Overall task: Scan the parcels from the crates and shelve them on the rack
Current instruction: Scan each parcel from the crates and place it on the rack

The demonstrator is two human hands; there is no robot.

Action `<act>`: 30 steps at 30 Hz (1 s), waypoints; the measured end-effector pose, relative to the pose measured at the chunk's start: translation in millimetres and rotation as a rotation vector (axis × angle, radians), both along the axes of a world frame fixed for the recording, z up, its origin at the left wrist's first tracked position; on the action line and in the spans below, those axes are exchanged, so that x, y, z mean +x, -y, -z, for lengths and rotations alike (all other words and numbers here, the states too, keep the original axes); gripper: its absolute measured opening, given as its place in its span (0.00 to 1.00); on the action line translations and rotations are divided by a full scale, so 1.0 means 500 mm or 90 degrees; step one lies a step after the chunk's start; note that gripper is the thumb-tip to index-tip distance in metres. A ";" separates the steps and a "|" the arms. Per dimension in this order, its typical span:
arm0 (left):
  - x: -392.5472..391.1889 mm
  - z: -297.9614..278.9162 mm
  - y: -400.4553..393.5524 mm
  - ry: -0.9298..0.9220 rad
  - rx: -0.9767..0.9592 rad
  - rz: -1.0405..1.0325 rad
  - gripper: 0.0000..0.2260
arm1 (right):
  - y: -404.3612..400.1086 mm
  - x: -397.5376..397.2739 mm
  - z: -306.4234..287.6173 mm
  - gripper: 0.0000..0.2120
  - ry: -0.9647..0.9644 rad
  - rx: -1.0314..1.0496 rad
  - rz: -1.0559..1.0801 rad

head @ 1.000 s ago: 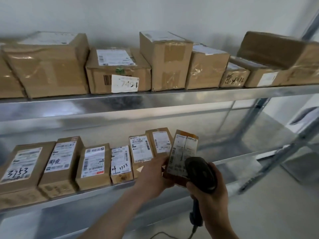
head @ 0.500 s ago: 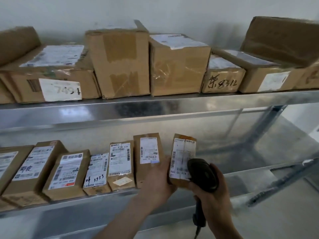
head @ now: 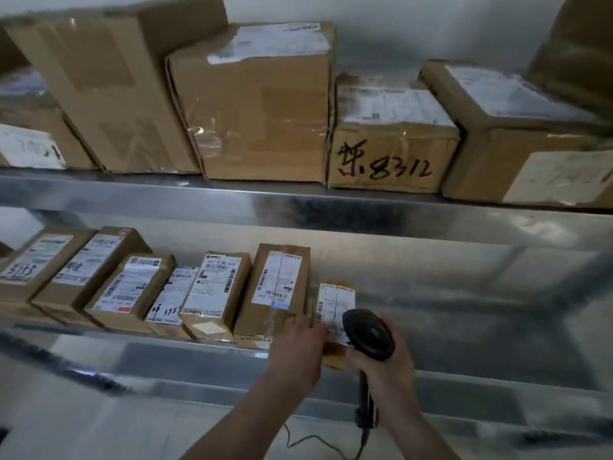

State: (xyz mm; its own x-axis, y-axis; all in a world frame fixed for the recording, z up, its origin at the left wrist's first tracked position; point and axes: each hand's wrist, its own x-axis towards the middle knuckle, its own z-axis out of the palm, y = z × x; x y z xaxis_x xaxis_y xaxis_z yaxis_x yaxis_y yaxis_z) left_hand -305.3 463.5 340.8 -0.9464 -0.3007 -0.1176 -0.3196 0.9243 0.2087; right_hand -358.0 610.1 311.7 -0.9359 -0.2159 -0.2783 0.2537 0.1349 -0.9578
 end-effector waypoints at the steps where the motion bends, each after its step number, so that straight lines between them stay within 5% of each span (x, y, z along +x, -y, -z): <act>1: -0.004 -0.001 -0.002 0.012 -0.036 -0.003 0.18 | 0.000 -0.003 0.002 0.34 0.017 -0.007 -0.002; 8: -0.010 0.019 0.000 0.011 -0.151 0.002 0.12 | 0.011 -0.027 0.023 0.32 0.034 -0.028 -0.056; 14: -0.009 0.049 0.011 -0.013 -0.154 0.031 0.17 | 0.030 -0.041 0.021 0.29 0.038 -0.057 -0.053; 30: 0.012 0.052 0.043 -0.111 -0.146 0.013 0.11 | 0.016 -0.014 -0.010 0.31 -0.050 -0.055 -0.067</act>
State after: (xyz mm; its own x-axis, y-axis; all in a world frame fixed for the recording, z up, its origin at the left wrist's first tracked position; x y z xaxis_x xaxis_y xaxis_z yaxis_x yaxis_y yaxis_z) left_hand -299.1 441.9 314.6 -0.9523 -0.2818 0.1167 -0.2786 0.9594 0.0434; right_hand -365.2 601.9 316.5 -0.9250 -0.3340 -0.1811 0.1663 0.0726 -0.9834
